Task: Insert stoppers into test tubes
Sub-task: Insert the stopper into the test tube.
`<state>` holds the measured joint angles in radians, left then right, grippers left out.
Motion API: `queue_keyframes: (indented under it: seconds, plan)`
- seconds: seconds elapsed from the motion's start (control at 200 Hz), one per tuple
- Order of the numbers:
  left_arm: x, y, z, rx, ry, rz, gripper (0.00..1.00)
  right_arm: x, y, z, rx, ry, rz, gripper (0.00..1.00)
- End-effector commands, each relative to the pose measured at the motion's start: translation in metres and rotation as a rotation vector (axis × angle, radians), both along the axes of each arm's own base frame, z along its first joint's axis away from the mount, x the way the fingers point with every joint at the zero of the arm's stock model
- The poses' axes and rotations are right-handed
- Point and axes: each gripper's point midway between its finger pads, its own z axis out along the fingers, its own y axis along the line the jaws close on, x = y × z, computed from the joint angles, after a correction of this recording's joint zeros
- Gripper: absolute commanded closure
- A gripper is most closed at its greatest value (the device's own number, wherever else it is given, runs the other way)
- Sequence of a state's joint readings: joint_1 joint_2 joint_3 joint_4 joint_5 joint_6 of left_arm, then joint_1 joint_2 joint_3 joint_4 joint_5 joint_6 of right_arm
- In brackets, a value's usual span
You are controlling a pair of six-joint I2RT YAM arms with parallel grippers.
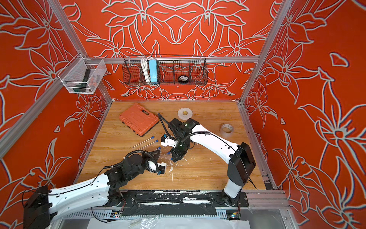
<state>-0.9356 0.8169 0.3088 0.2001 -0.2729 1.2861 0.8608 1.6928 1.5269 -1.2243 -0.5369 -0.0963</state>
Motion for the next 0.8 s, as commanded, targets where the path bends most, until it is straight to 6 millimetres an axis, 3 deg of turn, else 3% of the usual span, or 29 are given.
queue_keyframes:
  seconds: [0.0, 0.145, 0.335, 0.616, 0.791]
  plan:
    - [-0.030, -0.034, 0.011, 0.007, -0.017, -0.211, 1.00, 0.038, 0.043, 0.019, 0.170, -0.179, 0.022, 1.00]
    - [-0.033, -0.043, 0.018, -0.047, -0.006, -0.226, 1.00, 0.049, 0.062, 0.029, 0.234, -0.233, 0.029, 1.00]
    - [-0.041, -0.045, 0.034, -0.188, 0.018, -0.242, 1.00, 0.046, 0.080, 0.044, 0.350, -0.260, 0.065, 1.00]
    - [-0.050, -0.040, 0.057, -0.337, 0.002, -0.269, 1.00, 0.022, 0.071, 0.061, 0.500, -0.288, 0.128, 1.00]
    - [-0.061, -0.045, 0.071, -0.394, -0.009, -0.339, 1.00, 0.017, 0.064, 0.058, 0.510, -0.315, 0.144, 1.00]
